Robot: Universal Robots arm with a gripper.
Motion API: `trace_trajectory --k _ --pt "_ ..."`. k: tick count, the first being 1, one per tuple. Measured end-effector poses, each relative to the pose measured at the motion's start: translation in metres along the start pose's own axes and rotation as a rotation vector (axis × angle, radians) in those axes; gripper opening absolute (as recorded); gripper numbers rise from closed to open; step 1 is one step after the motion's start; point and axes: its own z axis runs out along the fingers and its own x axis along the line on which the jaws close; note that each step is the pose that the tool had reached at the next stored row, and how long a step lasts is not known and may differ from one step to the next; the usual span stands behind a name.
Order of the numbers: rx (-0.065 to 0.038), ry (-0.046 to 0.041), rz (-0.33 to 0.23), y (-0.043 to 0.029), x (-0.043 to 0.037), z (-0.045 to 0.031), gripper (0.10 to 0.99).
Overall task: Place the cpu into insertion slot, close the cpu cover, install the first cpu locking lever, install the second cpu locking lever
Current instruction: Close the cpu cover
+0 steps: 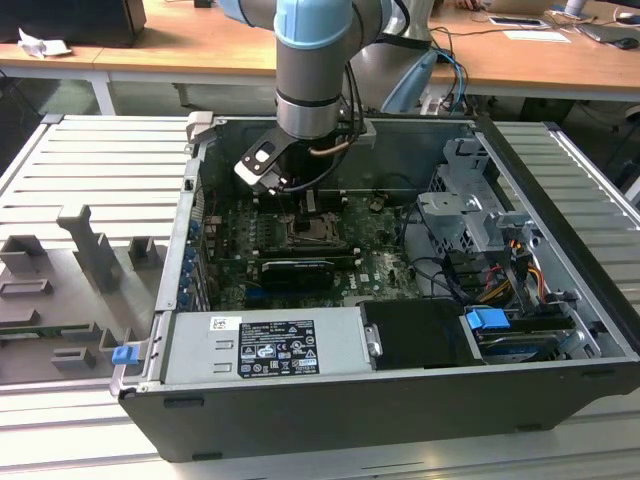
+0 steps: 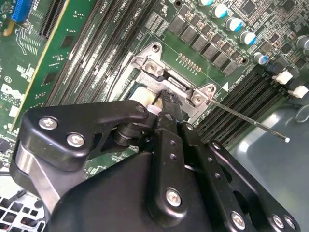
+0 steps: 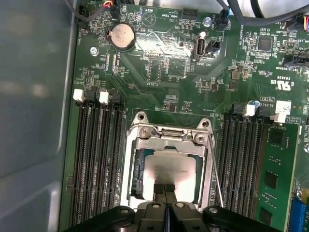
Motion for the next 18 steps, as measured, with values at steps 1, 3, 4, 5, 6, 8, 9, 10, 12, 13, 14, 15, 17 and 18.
trace_trajectory --k 1,3,4,5,6,8,9,10,12,13,14,15,17,18 --pt "-0.001 0.0006 0.0 0.001 0.0004 0.0002 0.106" --pt "-0.003 0.0005 0.0 0.0015 0.0006 0.0001 0.106" --pt "-0.004 0.0007 0.0 0.0017 0.0007 -0.0004 0.106" --pt "-0.005 0.0021 0.0 0.0019 0.0009 -0.0017 0.106" --pt "-0.004 0.0009 0.0 0.0018 0.0009 -0.0062 0.106" --pt "-0.004 0.0006 0.0 0.0017 0.0008 -0.0136 0.106" --pt "-0.004 0.0008 0.0 0.0018 0.0009 -0.0141 0.106" --pt "-0.004 0.0008 0.0 0.002 0.0008 -0.0141 0.106" --pt "-0.004 0.0005 0.0 0.0039 0.0006 -0.0142 0.106" --pt "-0.004 0.0005 0.0 0.006 0.0004 -0.0142 0.106" --pt "-0.004 0.0006 0.0 0.0093 0.0002 -0.0141 0.106" --pt "-0.004 0.0005 0.0 0.0109 0.0 -0.0142 0.106" --pt "-0.003 0.0006 0.0 0.0141 -0.0003 -0.0142 0.106" --pt "-0.003 0.0006 0.0 0.0157 -0.0005 -0.0142 0.106"
